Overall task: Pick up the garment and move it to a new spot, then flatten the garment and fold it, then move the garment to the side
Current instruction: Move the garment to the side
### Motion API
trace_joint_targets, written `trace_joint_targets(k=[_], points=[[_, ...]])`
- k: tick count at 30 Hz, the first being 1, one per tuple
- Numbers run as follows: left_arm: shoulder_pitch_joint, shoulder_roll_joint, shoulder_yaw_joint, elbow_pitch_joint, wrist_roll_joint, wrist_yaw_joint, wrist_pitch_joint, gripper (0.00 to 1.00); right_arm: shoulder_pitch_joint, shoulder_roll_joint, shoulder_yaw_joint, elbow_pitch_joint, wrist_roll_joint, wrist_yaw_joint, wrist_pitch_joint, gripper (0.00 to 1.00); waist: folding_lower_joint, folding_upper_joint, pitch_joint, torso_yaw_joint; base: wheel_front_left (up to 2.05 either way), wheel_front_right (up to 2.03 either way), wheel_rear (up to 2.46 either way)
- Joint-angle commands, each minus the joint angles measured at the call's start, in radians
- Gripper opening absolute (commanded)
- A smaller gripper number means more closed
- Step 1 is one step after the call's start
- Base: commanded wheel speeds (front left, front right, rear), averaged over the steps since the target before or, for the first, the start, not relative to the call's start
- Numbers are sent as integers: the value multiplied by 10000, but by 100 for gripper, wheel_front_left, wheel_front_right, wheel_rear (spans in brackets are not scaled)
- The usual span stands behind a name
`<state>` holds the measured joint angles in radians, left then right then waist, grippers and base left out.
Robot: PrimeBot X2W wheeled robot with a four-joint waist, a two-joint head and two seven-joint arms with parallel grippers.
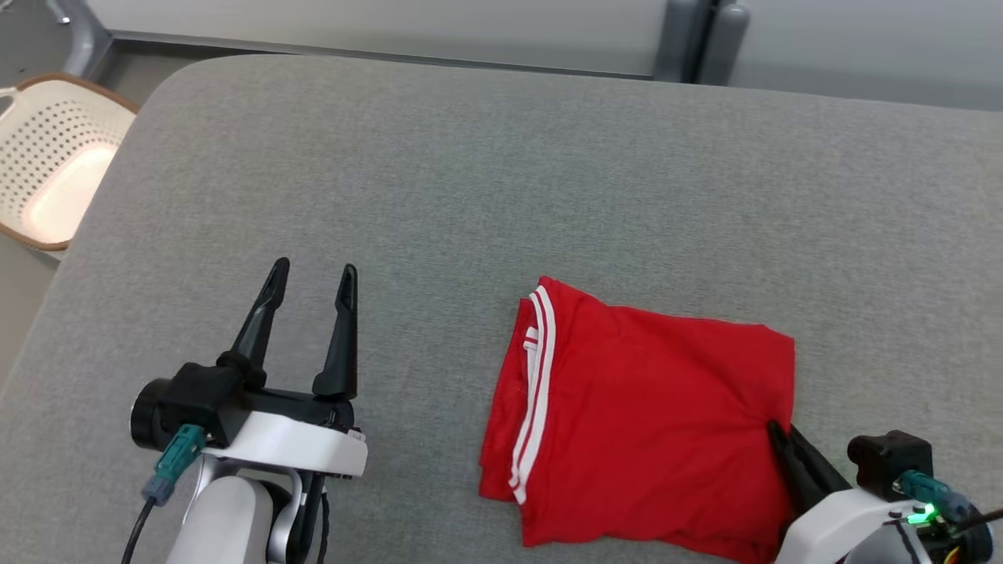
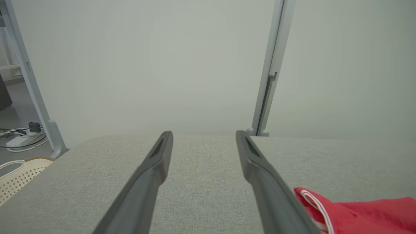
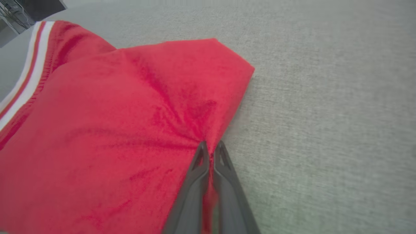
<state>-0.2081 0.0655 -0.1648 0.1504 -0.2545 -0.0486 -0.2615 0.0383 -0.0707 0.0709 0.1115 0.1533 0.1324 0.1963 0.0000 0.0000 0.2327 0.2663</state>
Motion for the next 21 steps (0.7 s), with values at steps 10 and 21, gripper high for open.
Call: trace_joint_targets(k=[10, 21], points=[[-167, 373, 157, -583, 420, -135, -41, 100, -215, -1129, -543, -827, 198, -28, -264, 0, 0, 0, 419, -2844, 0, 0, 0], [-899, 542, -94, -1168, 468, -257, 198, 100, -3065, -1807, -930, 29, 548, -30, -1066, 0, 0, 0, 1740, -4018, 0, 0, 0]])
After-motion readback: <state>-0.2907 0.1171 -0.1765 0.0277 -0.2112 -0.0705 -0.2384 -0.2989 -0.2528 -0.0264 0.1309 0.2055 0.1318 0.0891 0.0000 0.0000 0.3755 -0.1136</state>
